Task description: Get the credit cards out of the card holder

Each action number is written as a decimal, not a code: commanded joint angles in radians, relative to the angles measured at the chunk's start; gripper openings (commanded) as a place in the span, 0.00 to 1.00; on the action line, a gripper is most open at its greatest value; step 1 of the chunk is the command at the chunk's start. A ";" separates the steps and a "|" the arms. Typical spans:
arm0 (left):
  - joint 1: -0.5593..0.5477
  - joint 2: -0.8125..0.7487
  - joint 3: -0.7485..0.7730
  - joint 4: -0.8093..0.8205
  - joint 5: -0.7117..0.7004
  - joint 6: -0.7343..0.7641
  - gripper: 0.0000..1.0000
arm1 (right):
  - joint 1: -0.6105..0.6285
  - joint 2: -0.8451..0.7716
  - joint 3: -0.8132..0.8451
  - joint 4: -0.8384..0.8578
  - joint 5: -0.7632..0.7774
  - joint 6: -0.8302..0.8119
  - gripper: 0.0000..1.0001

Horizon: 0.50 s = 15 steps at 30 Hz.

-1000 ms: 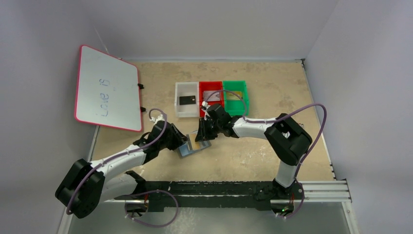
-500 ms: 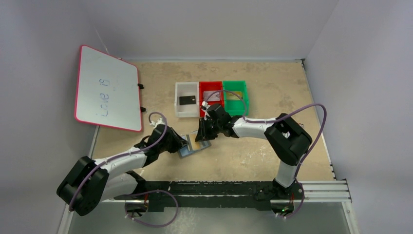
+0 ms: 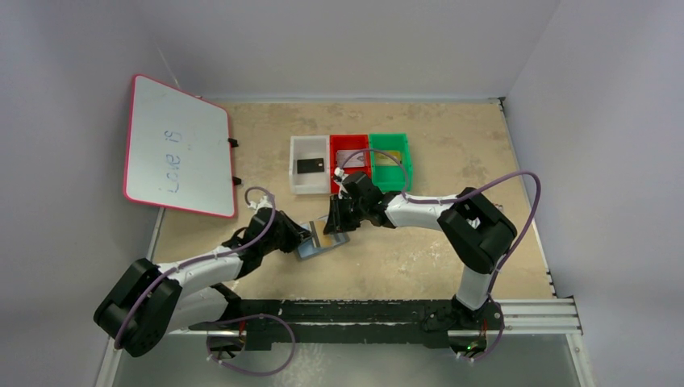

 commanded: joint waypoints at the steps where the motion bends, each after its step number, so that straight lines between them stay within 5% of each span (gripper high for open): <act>1: -0.001 -0.027 -0.017 0.031 -0.006 -0.006 0.00 | -0.002 0.004 0.001 -0.002 0.011 0.004 0.25; 15: -0.001 -0.003 -0.026 0.039 -0.014 0.004 0.00 | 0.004 -0.046 0.023 0.039 0.032 -0.034 0.24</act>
